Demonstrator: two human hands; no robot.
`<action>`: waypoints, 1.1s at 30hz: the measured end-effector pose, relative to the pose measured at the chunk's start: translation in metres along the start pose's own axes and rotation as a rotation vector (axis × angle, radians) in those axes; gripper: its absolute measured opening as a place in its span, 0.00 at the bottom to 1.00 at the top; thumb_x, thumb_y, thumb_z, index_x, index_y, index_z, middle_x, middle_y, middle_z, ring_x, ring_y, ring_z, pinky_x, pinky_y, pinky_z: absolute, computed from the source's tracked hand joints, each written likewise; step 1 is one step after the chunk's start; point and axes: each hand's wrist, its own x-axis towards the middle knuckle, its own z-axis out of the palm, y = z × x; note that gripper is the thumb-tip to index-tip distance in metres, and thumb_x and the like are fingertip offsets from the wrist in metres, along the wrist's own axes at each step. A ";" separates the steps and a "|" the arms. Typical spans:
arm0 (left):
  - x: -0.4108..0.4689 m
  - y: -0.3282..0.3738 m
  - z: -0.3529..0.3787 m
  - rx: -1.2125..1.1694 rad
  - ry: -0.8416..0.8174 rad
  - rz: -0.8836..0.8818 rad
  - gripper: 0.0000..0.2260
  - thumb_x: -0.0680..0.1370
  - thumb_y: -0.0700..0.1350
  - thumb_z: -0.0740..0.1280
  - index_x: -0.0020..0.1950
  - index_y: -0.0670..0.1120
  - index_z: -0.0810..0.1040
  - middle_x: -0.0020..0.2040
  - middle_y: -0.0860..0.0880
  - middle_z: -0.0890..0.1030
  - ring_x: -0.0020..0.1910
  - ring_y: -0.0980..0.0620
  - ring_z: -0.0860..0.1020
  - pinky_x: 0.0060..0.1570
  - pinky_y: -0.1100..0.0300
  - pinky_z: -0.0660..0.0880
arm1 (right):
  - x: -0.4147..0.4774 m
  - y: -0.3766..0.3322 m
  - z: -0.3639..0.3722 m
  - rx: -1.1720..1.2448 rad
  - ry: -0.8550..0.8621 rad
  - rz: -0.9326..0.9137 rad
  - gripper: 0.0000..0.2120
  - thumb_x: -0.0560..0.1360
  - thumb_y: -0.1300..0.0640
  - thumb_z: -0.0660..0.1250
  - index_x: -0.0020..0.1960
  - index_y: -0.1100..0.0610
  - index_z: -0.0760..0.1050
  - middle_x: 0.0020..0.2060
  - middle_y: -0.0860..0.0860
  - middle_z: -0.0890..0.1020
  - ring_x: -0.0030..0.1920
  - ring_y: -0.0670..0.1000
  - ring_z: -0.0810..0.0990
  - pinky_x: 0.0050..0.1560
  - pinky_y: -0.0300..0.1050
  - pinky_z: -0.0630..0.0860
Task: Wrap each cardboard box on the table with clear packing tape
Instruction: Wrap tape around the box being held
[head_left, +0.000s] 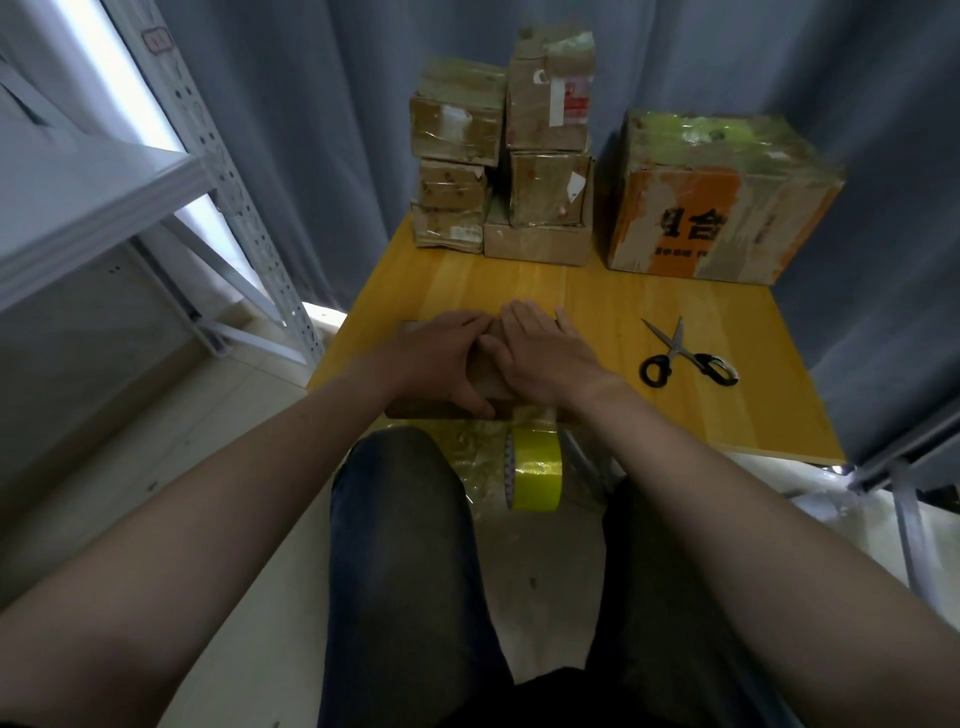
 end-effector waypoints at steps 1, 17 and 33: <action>-0.001 0.001 0.000 -0.006 -0.004 -0.009 0.56 0.65 0.68 0.77 0.83 0.48 0.51 0.83 0.49 0.56 0.80 0.47 0.58 0.74 0.45 0.61 | -0.005 0.001 0.002 -0.010 0.004 -0.018 0.34 0.86 0.38 0.40 0.85 0.57 0.44 0.85 0.51 0.46 0.84 0.50 0.41 0.82 0.56 0.38; -0.069 0.116 0.068 -1.115 0.154 -0.418 0.27 0.77 0.50 0.74 0.63 0.47 0.58 0.60 0.49 0.73 0.60 0.52 0.77 0.54 0.58 0.75 | -0.020 0.016 0.012 0.090 -0.010 -0.158 0.47 0.76 0.26 0.60 0.85 0.47 0.46 0.83 0.52 0.37 0.82 0.52 0.34 0.82 0.59 0.41; -0.043 0.116 0.027 -1.568 -0.010 -0.472 0.10 0.85 0.44 0.63 0.63 0.40 0.75 0.39 0.40 0.86 0.34 0.45 0.85 0.38 0.55 0.83 | 0.016 0.033 -0.006 0.114 -0.039 -0.082 0.49 0.73 0.27 0.66 0.85 0.44 0.47 0.84 0.52 0.39 0.83 0.53 0.36 0.82 0.61 0.44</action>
